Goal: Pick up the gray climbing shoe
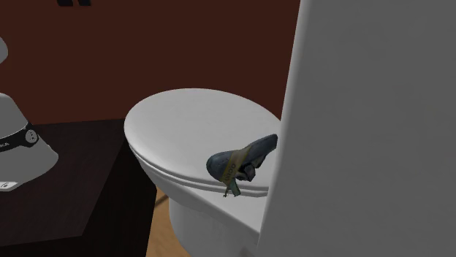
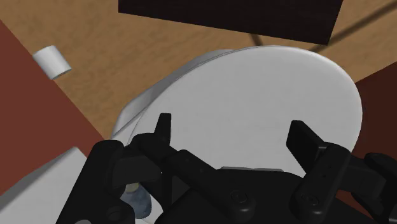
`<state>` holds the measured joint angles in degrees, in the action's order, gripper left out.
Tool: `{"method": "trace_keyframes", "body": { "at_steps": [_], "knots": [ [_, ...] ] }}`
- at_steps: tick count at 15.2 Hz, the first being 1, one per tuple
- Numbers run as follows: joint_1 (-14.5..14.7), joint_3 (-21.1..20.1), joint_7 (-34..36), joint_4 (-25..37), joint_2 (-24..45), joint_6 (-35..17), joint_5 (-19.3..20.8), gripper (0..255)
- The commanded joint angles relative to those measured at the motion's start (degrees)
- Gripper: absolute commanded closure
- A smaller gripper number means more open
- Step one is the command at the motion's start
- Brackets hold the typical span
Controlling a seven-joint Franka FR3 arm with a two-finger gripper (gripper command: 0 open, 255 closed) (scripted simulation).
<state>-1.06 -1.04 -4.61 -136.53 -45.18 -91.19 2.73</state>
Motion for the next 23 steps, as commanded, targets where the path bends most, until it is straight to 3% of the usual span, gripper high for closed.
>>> {"method": "trace_keyframes", "body": {
  "at_steps": [1,8,13,18,23],
  "knots": [
    [0.00,0.00,0.00,0.00,0.00,0.00,0.00,0],
    [0.39,8.67,-13.08,-2.87,7.69,-13.05,3.02,0],
    [1.47,14.64,-22.81,-1.74,16.26,-21.95,2.98,0],
    [3.48,20.24,-33.56,1.99,26.73,-29.54,-0.08,0],
    [5.44,24.60,-45.97,8.21,38.62,-34.79,-7.07,0]
  ]
}}
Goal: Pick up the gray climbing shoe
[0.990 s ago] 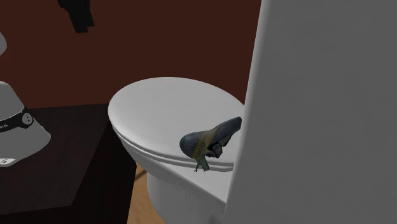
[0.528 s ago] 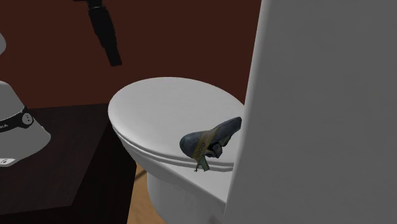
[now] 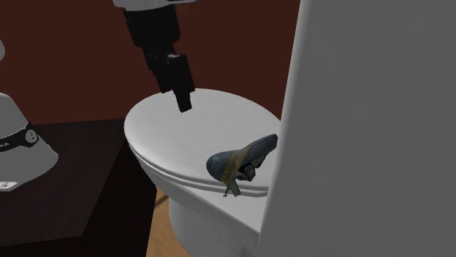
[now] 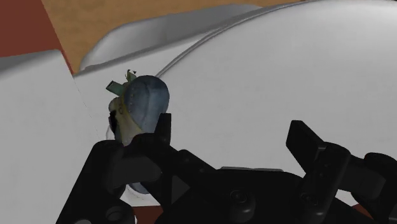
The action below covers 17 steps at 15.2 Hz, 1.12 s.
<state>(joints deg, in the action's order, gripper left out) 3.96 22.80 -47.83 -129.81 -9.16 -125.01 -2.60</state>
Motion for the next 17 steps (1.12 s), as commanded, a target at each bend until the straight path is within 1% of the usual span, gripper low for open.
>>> {"method": "trace_keyframes", "body": {
  "at_steps": [1,5,10,13,17],
  "knots": [
    [0.61,1.33,-5.40,3.03,5.11,-1.65,-3.58,0],
    [0.12,2.07,-15.82,10.21,15.32,-2.96,-11.49,0],
    [-3.18,-0.15,-26.53,21.26,27.76,-2.04,-19.90,0],
    [-5.63,-2.18,-31.05,28.66,34.70,-0.67,-23.22,0],
    [-6.02,-2.83,-32.10,27.93,36.33,-2.85,-24.31,0]
  ]
}}
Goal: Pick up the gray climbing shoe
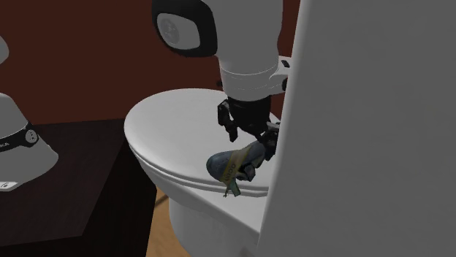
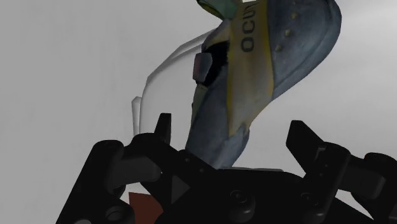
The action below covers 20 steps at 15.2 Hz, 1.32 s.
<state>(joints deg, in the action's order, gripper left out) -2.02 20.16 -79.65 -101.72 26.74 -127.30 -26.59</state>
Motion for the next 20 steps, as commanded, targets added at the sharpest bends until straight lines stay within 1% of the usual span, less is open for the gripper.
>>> {"method": "trace_keyframes", "body": {
  "at_steps": [1,5,6,15,20],
  "knots": [
    [-0.12,-0.35,-0.55,-0.31,0.85,-1.09,-0.61,0],
    [-0.37,-0.75,-1.26,-0.64,2.00,-2.43,-1.36,0],
    [-0.38,-0.74,-1.31,-0.73,1.94,-2.46,-1.37,255],
    [-0.37,-0.76,-1.26,-0.63,2.00,-2.43,-1.37,255],
    [0.09,0.01,0.11,0.08,-0.18,0.20,0.09,255]
  ]
}}
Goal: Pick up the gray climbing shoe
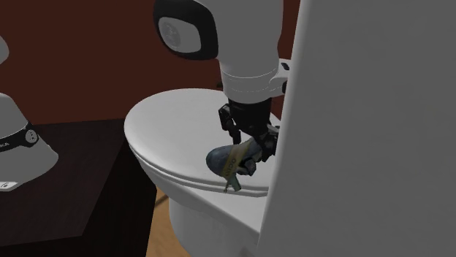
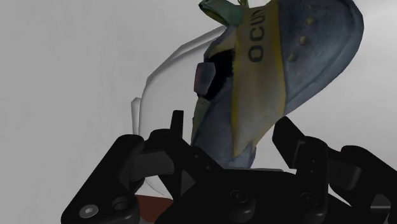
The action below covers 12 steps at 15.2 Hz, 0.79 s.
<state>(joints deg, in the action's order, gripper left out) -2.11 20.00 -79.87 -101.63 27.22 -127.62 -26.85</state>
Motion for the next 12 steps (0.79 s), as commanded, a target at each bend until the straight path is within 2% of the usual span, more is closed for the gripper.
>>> {"method": "trace_keyframes", "body": {
  "at_steps": [1,12],
  "knots": [
    [0.25,0.32,0.60,0.17,-1.06,1.07,0.63,255],
    [0.80,1.40,2.99,2.46,-4.43,6.23,3.04,255]
  ]
}}
